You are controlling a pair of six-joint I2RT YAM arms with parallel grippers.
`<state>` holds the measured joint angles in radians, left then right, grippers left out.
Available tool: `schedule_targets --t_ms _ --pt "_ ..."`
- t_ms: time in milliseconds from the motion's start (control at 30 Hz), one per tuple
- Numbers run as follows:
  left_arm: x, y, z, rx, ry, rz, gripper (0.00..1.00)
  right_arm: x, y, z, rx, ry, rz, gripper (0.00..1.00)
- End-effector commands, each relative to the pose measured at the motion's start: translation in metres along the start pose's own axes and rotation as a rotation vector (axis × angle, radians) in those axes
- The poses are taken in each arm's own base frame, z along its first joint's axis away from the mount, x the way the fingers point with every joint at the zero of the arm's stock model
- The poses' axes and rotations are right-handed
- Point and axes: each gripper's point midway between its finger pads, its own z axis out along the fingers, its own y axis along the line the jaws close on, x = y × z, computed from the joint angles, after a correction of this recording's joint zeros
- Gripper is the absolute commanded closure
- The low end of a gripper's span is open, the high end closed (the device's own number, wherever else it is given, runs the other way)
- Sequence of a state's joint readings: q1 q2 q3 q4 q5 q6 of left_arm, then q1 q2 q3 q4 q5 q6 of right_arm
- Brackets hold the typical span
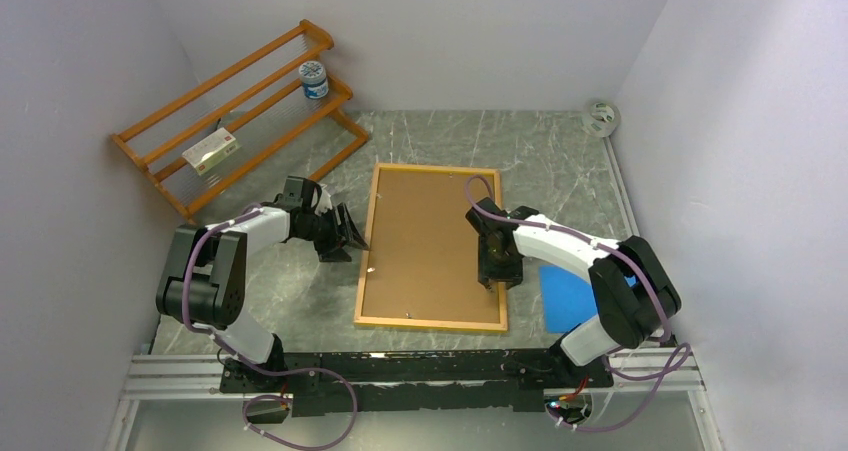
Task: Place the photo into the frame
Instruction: Install the photo frame at the center of the board, then adjust the photo frame at the center of the board.
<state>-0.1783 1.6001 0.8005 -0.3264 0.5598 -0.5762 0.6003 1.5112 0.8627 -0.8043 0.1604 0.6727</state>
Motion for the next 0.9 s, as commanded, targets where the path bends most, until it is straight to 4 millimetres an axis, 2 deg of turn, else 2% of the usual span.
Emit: schedule_targets --t_ms 0,300,467,600,667,767,867 --pt "0.000 0.000 0.002 0.006 0.004 0.019 0.35 0.005 0.002 0.003 -0.018 0.026 0.009 0.54" --pt "-0.002 0.000 0.004 0.011 0.008 0.017 0.36 0.011 0.001 0.006 -0.041 0.052 0.041 0.73" --pt "-0.005 -0.002 0.004 0.011 0.005 0.018 0.36 0.012 0.011 0.005 -0.102 0.058 0.030 0.76" --pt "-0.009 -0.003 0.002 0.002 -0.009 0.020 0.35 0.003 0.015 -0.002 -0.135 0.030 0.048 0.76" --pt "-0.012 -0.004 0.000 -0.008 -0.023 0.023 0.34 -0.009 0.014 -0.009 -0.133 -0.008 0.078 0.72" --pt "-0.016 -0.003 -0.002 -0.022 -0.039 0.031 0.30 -0.028 0.014 -0.018 -0.142 -0.061 0.133 0.57" --pt "-0.023 -0.006 0.000 -0.018 -0.047 0.039 0.28 -0.039 0.017 -0.015 -0.177 -0.068 0.163 0.48"
